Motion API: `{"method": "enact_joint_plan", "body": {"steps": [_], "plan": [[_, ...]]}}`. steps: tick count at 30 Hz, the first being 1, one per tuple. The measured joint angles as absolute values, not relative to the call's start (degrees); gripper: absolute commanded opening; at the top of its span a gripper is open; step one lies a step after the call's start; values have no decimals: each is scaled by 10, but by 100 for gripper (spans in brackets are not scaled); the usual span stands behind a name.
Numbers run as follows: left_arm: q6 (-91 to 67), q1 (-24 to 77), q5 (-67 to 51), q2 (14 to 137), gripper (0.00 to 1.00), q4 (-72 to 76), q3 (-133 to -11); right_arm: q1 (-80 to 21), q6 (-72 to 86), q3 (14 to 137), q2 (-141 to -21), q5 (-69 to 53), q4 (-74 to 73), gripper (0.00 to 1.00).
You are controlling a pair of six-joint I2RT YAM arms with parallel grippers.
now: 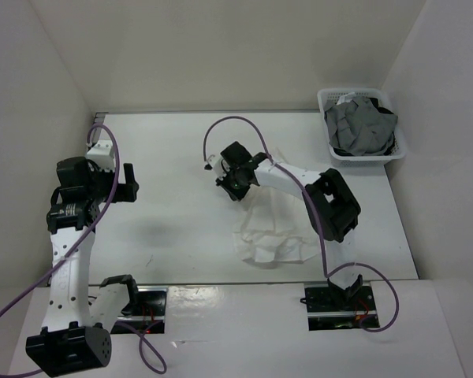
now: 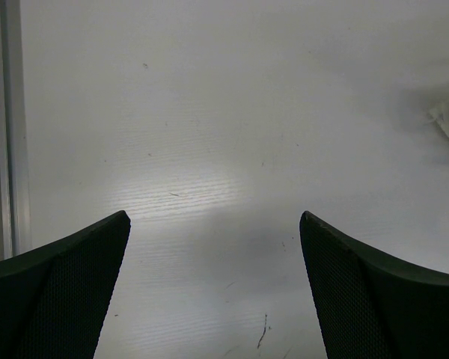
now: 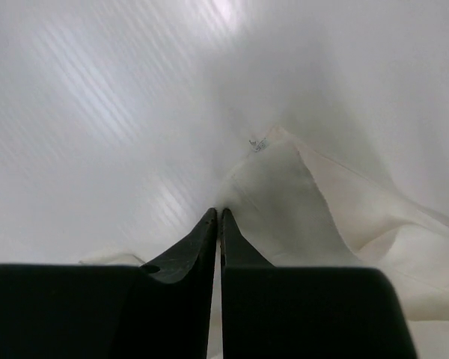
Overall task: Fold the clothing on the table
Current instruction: Flatten the skirt out
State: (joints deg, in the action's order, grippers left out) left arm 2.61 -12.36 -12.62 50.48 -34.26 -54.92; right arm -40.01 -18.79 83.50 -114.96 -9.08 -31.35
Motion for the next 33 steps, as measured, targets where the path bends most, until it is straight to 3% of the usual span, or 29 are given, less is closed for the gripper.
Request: {"method": "enact_joint_plan", "body": {"steps": [6,7,8,9,11,18,24,28,33], "plan": [[26,-124,-126,505,100,-343,-549,-404,-137,933,-1181,-128,-307,4],[26,-124,-126,505,100,-343,-549,-404,-129,944,-1186,-135,-305,10],[27,-124,-126,505,100,-343,-549,-404,-121,955,-1191,-147,-304,24],[27,-124,-126,505,100,-343,-548,-404,-112,964,-1196,-158,-302,50],[27,-124,-127,505,100,-343,-548,-404,-95,982,-1206,-183,-302,67],[30,-120,-173,558,100,-343,-549,-398,-83,991,-1180,-203,-307,71],[25,-30,-196,708,100,-350,-614,-319,-86,894,-984,-164,-299,70],[12,33,-212,831,95,-339,-669,-237,-88,836,-848,-115,-274,70],[-14,91,-223,962,90,-310,-702,-223,-96,751,-756,-77,-267,70]]}}
